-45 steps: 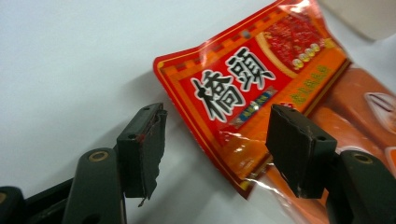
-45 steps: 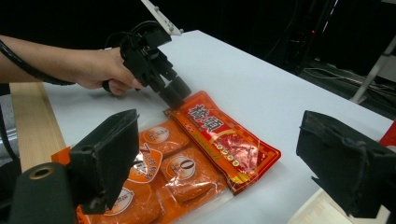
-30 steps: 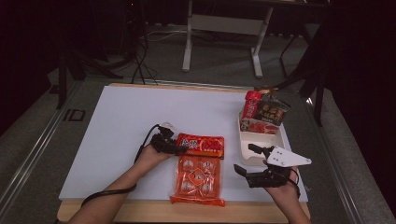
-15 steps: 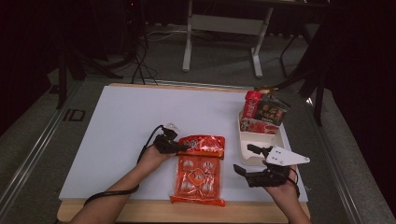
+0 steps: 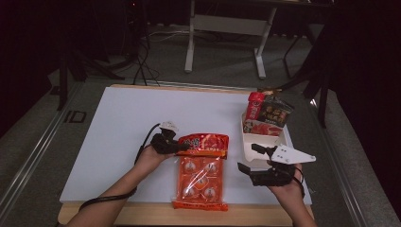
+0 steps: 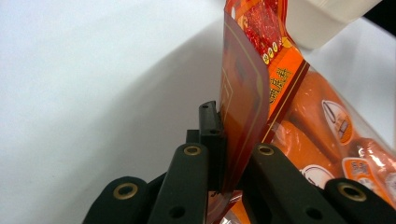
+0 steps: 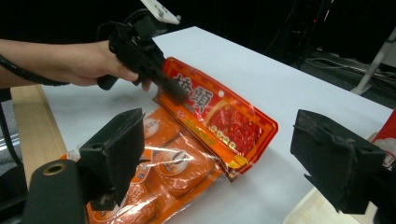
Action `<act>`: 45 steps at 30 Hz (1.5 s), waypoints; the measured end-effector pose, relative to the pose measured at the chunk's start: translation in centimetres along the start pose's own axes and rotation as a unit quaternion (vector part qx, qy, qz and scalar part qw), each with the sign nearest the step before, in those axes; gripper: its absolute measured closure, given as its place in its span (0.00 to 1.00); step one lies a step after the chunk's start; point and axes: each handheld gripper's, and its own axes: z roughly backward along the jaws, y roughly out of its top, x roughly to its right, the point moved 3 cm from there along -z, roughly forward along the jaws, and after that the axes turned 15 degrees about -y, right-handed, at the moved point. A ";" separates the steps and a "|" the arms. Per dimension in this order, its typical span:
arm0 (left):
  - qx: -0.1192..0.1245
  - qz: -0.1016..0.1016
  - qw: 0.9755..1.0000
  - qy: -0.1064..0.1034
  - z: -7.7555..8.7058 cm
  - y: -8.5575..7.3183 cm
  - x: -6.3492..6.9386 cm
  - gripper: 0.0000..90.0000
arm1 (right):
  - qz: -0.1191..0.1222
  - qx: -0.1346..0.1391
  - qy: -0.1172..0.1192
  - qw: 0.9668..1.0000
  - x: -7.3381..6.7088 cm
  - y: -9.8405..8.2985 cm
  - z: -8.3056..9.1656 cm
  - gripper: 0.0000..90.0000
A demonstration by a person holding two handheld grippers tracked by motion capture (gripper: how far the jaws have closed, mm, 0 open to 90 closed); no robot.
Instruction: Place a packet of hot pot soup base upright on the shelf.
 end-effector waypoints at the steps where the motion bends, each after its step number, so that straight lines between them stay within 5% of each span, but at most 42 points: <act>1: 0.002 -0.002 1.000 -0.001 0.2 0.2 0.2 0.99 | 0.000 0.001 -0.003 1.000 0.0 0.1 0.0 0.19; 11: 0.027 -0.025 0.999 -0.020 1.8 1.5 2.7 0.99 | 0.008 -0.007 -0.003 1.000 0.0 0.9 -0.7 0.23; 29: 0.063 -0.074 0.995 -0.035 3.5 1.7 6.0 1.00 | -0.025 -0.043 0.004 0.999 0.3 1.0 -4.9 0.22; 36: 0.074 -0.079 0.993 -0.048 3.7 1.8 6.7 1.00 | -0.040 -0.067 0.055 0.995 -0.4 0.3 -6.1 0.37; 42: 0.081 -0.084 0.992 -0.056 3.8 2.0 7.4 1.00 | -0.038 -0.080 0.091 0.992 -0.6 -0.3 -6.4 0.66; 45: 0.082 -0.088 0.991 -0.059 3.9 2.0 7.7 1.00 | -0.055 -0.084 0.126 0.987 -0.4 -0.6 -6.5 0.72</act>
